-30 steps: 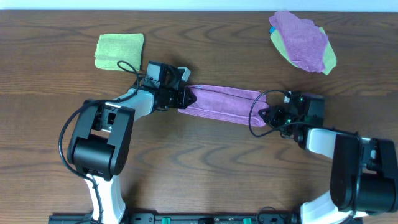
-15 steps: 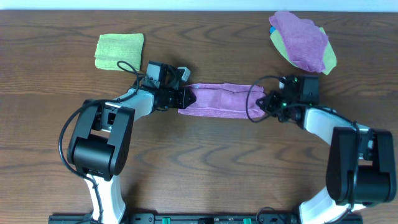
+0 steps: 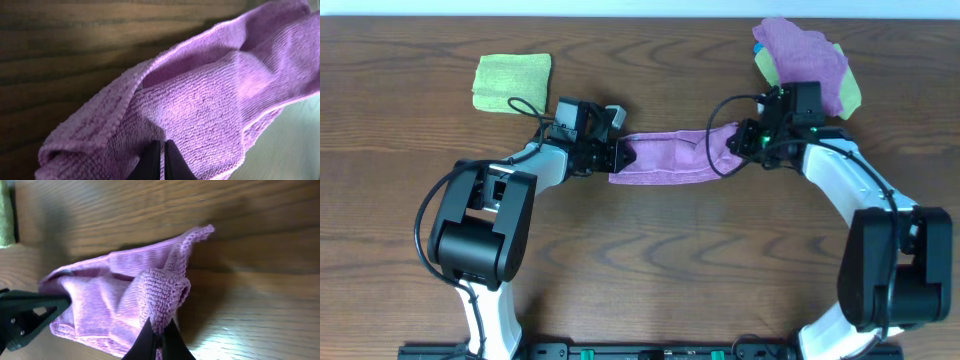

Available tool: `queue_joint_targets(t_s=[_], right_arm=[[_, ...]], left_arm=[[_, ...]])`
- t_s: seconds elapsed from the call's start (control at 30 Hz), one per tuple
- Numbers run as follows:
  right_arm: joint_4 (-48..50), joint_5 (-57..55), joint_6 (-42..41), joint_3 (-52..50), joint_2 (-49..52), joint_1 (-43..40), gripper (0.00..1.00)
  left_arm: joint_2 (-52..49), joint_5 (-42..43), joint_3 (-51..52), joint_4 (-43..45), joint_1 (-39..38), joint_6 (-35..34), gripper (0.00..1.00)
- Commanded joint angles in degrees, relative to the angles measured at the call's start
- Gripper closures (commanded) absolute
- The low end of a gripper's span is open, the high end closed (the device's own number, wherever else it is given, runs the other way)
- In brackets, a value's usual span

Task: Fold the cloth
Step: 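Fold the right end toward the left gripper over the strip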

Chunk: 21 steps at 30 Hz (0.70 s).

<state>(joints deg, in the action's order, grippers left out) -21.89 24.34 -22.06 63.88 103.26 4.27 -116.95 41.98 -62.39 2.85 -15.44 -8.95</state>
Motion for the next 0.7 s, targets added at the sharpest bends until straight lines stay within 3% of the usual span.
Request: queue_joint_targets(t_s=[0.0, 0.67], right_arm=[[-0.33, -0.35, 1.38, 1.55, 0.44, 3.56, 0.99], [-1.51, -0.42, 1.07, 3.69, 0.44, 13.86, 0.99]], left_arm=[[-0.92, 0.04, -0.79, 0.09, -0.07, -0.76, 0.94], [-0.24, 2.73, -3.39, 0.02, 1.66, -1.4, 0.94]])
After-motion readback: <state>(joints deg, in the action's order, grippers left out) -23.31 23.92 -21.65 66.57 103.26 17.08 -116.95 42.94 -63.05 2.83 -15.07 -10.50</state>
